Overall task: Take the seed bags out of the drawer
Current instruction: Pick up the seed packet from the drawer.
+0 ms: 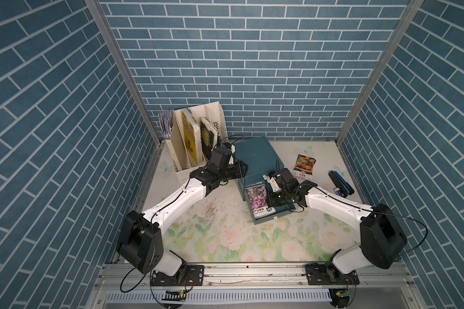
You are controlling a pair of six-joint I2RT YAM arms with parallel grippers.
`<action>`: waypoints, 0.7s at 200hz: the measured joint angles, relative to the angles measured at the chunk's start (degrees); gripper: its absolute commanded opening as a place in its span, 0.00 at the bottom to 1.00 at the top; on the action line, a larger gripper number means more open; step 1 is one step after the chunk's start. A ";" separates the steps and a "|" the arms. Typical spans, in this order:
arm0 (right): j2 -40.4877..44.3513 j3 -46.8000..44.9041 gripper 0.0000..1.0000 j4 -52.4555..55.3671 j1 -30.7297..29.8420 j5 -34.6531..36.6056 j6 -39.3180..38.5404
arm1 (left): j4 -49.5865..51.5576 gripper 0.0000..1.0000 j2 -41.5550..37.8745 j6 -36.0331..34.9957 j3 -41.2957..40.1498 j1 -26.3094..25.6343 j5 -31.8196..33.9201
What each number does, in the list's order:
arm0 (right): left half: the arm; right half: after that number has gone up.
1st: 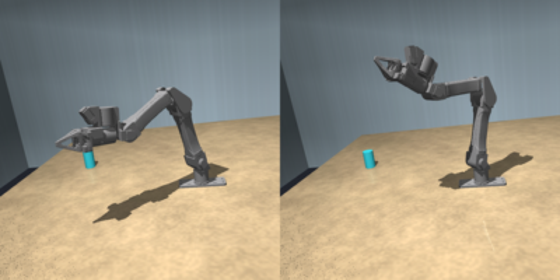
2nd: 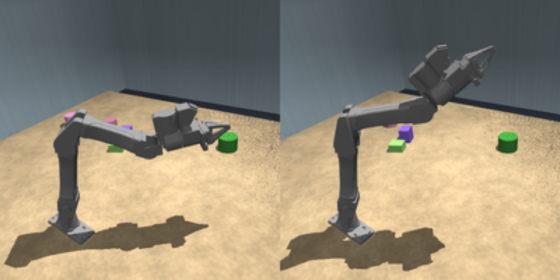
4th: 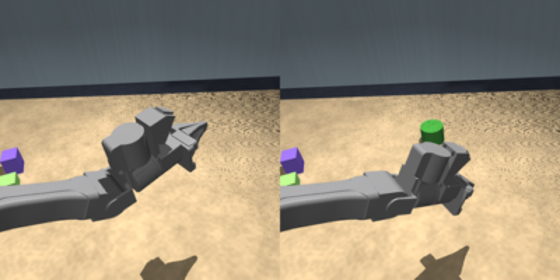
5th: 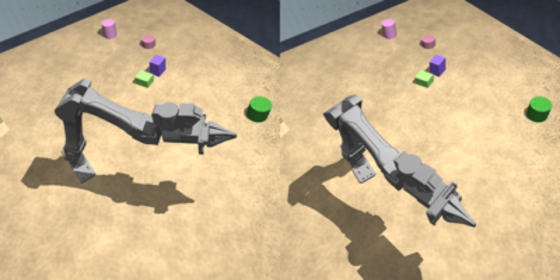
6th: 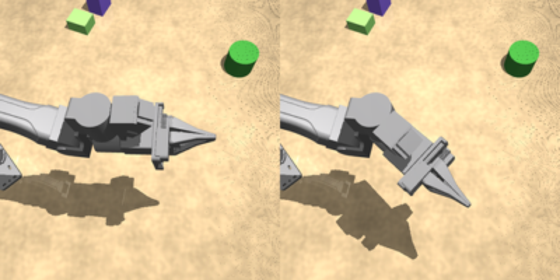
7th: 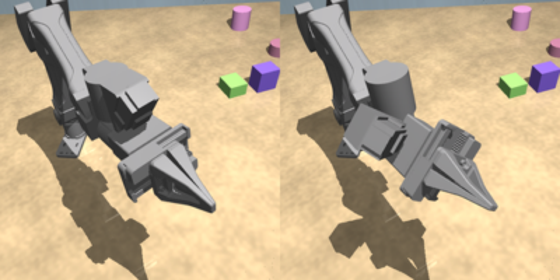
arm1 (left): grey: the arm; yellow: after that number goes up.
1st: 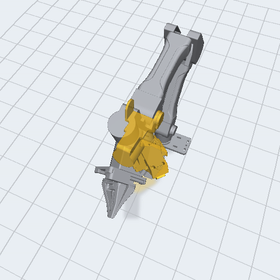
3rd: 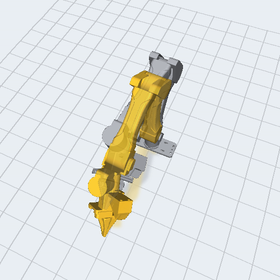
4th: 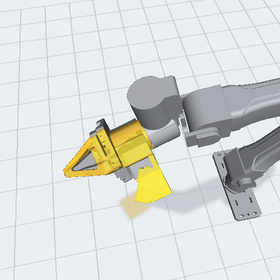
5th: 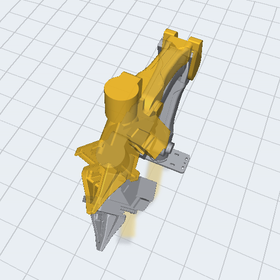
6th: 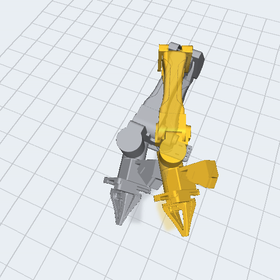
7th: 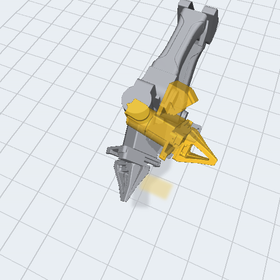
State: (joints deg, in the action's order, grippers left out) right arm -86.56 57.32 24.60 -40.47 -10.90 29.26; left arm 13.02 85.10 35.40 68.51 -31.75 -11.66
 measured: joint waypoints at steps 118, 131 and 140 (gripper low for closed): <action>5.27 0.11 0.00 0.31 0.04 0.42 0.50 | 0.42 0.53 -0.24 0.00 0.00 0.00 0.26; 6.12 0.39 0.00 0.81 0.04 0.37 0.52 | 0.46 0.53 -0.28 0.00 0.00 0.00 0.33; 6.58 0.72 0.00 1.27 0.04 0.35 0.52 | 0.48 0.53 -0.31 0.00 0.00 0.00 0.39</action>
State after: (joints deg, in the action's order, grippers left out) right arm -79.99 58.04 25.87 -40.42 -10.55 29.78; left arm 13.50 84.79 35.40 68.51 -31.75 -11.27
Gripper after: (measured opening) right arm 0.055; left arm 0.531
